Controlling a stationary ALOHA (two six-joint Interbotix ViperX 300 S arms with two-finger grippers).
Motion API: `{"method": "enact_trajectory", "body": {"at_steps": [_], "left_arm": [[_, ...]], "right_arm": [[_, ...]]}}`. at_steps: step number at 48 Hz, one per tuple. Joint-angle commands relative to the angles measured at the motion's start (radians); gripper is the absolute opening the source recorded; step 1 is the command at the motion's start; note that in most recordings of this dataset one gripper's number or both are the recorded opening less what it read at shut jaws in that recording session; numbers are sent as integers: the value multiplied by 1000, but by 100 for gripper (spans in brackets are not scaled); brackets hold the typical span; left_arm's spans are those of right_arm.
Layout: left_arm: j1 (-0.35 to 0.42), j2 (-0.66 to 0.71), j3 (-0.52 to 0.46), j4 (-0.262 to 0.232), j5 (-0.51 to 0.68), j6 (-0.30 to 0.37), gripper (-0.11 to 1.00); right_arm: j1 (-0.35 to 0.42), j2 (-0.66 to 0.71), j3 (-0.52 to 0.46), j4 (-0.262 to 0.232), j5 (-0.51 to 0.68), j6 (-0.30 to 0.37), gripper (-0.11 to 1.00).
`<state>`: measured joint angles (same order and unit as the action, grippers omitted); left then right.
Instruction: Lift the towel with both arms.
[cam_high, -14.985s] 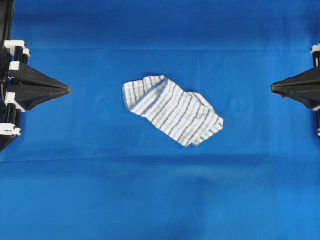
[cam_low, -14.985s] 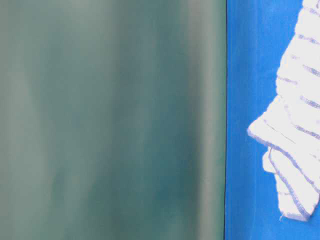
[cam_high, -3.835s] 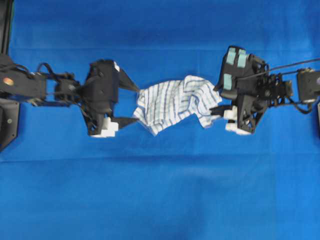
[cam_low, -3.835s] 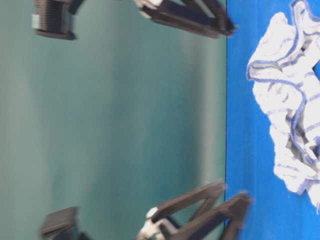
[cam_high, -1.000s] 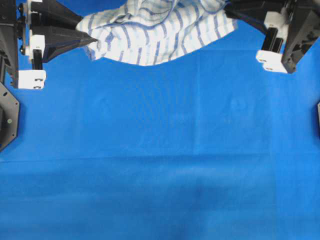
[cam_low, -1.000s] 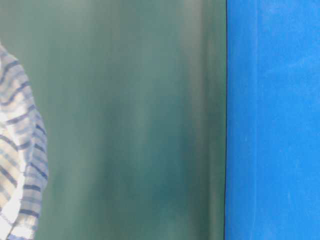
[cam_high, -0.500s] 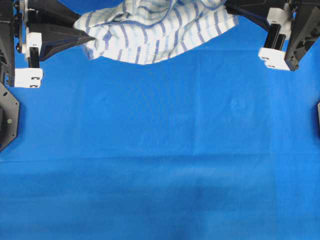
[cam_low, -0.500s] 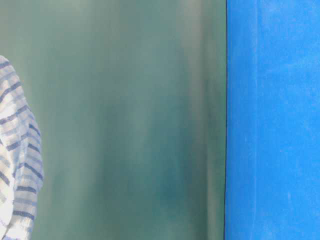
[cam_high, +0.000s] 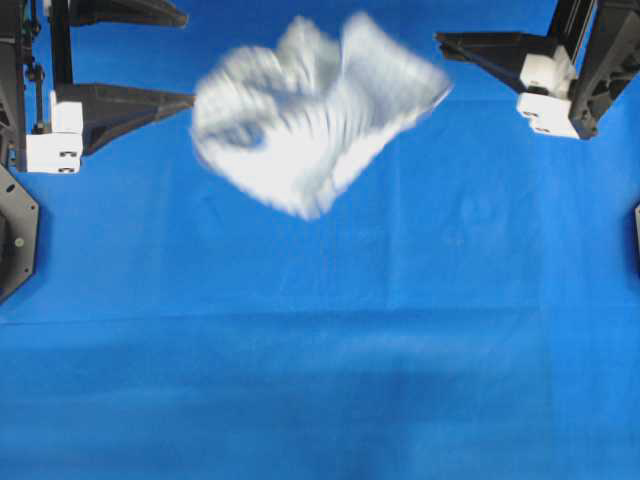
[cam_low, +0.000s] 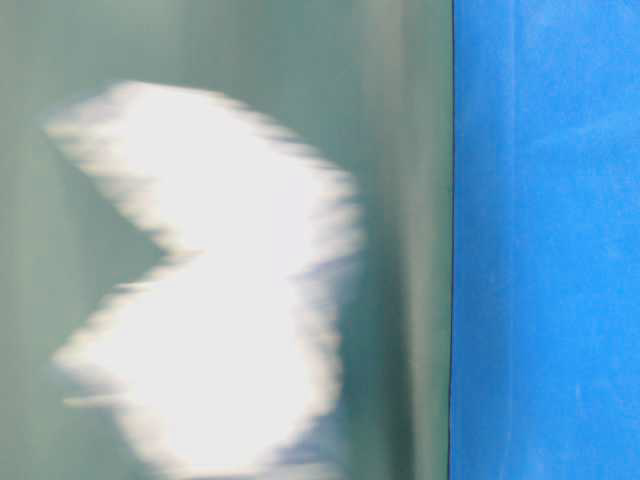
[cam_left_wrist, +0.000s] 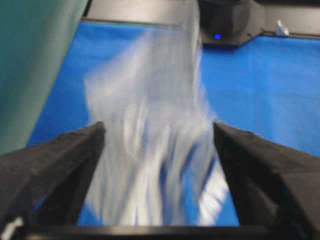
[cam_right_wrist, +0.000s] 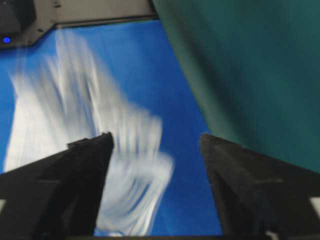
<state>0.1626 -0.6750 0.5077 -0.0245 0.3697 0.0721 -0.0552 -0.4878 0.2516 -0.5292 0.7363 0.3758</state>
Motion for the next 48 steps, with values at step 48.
{"method": "enact_trajectory", "body": {"at_steps": [48], "left_arm": [[-28, 250, 440, 0, -463, -9, 89]], "right_arm": [[29, 195, 422, 15, -413, 250, 66]]}}
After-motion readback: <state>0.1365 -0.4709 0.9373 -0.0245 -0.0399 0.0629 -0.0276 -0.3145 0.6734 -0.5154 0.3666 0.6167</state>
